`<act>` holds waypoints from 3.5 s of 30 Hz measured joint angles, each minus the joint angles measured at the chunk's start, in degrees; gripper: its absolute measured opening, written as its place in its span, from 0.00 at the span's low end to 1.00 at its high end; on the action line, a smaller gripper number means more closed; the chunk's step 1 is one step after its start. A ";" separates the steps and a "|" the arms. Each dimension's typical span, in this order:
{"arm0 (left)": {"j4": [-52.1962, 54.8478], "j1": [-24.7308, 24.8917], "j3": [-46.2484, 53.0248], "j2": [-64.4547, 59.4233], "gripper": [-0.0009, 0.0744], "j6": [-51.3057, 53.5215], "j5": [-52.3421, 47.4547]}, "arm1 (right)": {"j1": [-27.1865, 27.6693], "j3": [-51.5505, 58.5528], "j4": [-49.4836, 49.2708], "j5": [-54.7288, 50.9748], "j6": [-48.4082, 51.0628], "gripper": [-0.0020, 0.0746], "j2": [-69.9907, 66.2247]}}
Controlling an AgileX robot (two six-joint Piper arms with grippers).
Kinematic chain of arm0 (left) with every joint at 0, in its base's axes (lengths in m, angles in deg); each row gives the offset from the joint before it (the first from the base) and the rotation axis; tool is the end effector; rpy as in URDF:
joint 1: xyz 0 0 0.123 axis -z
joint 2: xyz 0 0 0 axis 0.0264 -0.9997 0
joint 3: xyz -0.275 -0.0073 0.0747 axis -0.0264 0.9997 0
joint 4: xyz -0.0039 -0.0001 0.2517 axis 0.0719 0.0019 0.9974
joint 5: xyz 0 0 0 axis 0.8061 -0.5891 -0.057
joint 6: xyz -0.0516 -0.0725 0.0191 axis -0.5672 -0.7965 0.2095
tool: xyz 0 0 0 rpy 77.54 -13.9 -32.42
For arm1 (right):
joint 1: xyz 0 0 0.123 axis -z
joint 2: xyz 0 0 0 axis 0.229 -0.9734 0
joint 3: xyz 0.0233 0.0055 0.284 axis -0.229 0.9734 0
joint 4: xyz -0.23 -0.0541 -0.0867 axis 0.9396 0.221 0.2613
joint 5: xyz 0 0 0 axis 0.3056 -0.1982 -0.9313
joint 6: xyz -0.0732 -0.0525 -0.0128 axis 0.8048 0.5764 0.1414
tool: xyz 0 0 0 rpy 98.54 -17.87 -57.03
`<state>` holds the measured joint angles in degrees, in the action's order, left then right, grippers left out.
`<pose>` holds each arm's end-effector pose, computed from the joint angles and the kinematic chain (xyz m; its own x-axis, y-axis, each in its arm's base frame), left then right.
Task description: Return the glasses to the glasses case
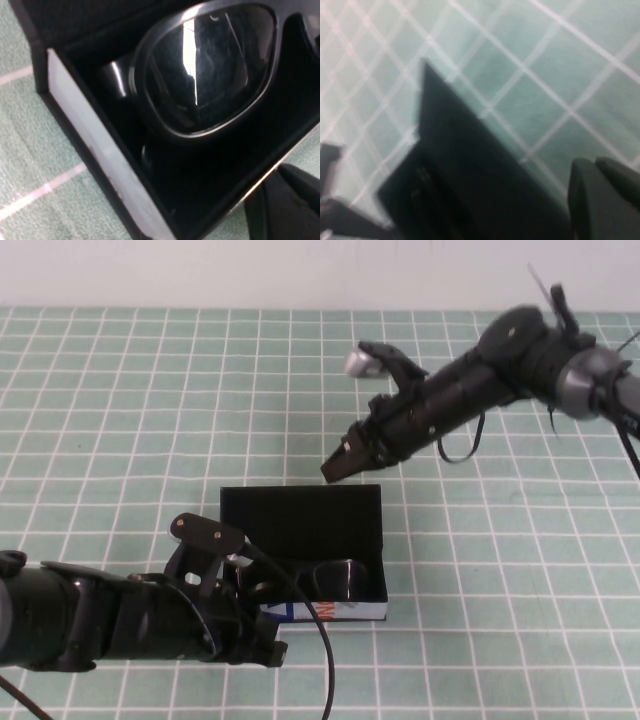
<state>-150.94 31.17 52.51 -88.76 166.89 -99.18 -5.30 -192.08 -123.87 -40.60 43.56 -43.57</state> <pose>0.2305 -0.1647 0.1373 -0.7379 0.3334 -0.5868 0.5806 0.7568 -0.3001 0.4389 0.2123 0.2002 -0.6981 -0.4757 -0.5351 -0.7152 0.4977 0.4907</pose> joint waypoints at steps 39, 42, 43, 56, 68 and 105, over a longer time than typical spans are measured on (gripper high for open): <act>-0.18 0.00 -0.18 -0.59 0.01 0.17 0.24 | -4.68 -6.25 14.38 -6.08 -18.55 0.01 1.99; -0.18 0.00 -0.18 -0.59 0.01 0.17 0.24 | -6.41 -6.25 14.48 -6.13 -18.82 0.01 2.76; -0.18 0.00 -0.18 -0.59 0.01 0.17 0.24 | -6.87 -6.25 14.48 -6.22 -18.93 0.01 2.89; -0.18 0.00 -0.18 -0.59 0.01 0.40 0.31 | -11.02 0.64 16.96 -6.22 -21.83 0.01 5.69; -0.18 0.00 -0.18 -0.59 0.01 0.40 0.31 | -11.25 12.92 17.65 -6.09 -20.91 0.01 10.53; 64.90 0.00 0.04 56.73 0.01 -58.26 -20.82 | -11.38 19.57 39.13 15.77 -22.09 0.01 40.37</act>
<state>-86.05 31.17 52.55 -32.03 108.62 -119.99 -16.68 -172.51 -84.75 -24.83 21.48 -3.21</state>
